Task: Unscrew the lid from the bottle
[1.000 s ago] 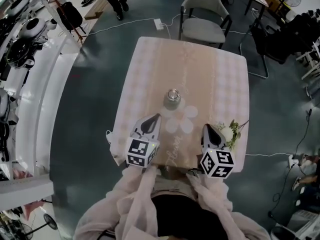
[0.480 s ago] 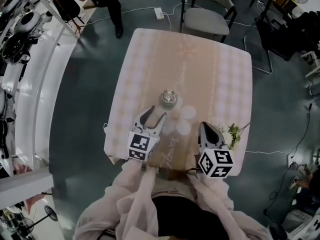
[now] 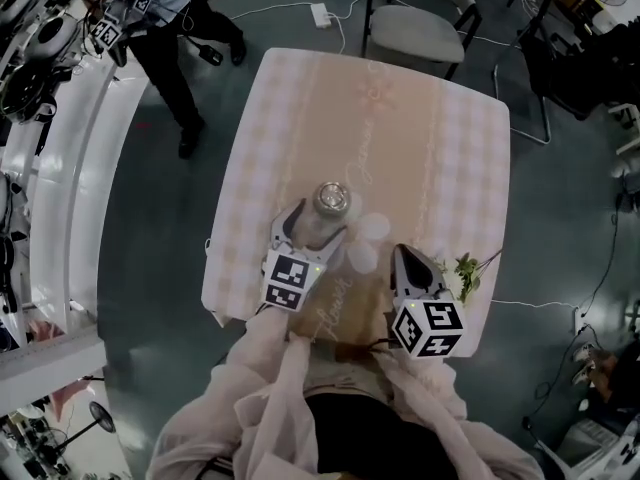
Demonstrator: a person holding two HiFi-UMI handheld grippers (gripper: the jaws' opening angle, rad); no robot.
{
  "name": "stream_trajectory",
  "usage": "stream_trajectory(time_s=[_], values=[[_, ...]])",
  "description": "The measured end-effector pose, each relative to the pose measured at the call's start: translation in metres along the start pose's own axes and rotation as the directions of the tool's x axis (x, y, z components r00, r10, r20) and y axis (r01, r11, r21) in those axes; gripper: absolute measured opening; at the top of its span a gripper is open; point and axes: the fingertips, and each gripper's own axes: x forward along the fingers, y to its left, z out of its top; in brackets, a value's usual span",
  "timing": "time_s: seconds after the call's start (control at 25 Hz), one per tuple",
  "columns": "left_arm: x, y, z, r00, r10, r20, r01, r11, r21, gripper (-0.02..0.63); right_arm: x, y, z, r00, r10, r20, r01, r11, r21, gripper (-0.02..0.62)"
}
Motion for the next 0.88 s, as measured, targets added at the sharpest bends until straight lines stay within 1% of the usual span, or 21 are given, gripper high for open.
stream_trajectory(time_s=[0.08,0.24,0.48,0.64,0.88], values=[[0.007,0.002,-0.001,1.000,0.006,-0.007,-0.006,1.000,0.010,0.387,0.003,-0.001,-0.001,1.000,0.004,-0.006,-0.004,1.000,0.002,0.012],[0.017,0.004,-0.004,0.999,0.011,-0.036,-0.009,0.998,0.058,0.394,0.007,-0.006,-0.001,1.000,0.006,-0.013,-0.006,1.000,0.009,0.012],[0.040,0.005,-0.007,0.998,0.002,-0.062,0.003,0.997,0.075,0.399,0.018,-0.014,-0.008,0.999,0.021,-0.033,-0.020,0.999,0.027,0.012],[0.050,0.010,-0.002,0.998,0.002,-0.061,0.003,0.997,0.083,0.399,0.026,-0.013,-0.008,0.999,0.031,-0.042,-0.030,0.999,0.029,0.012],[0.063,0.008,-0.003,0.997,-0.012,-0.078,0.019,0.996,0.088,0.397,0.032,-0.018,-0.009,0.998,0.033,-0.054,-0.031,0.999,0.036,0.012]])
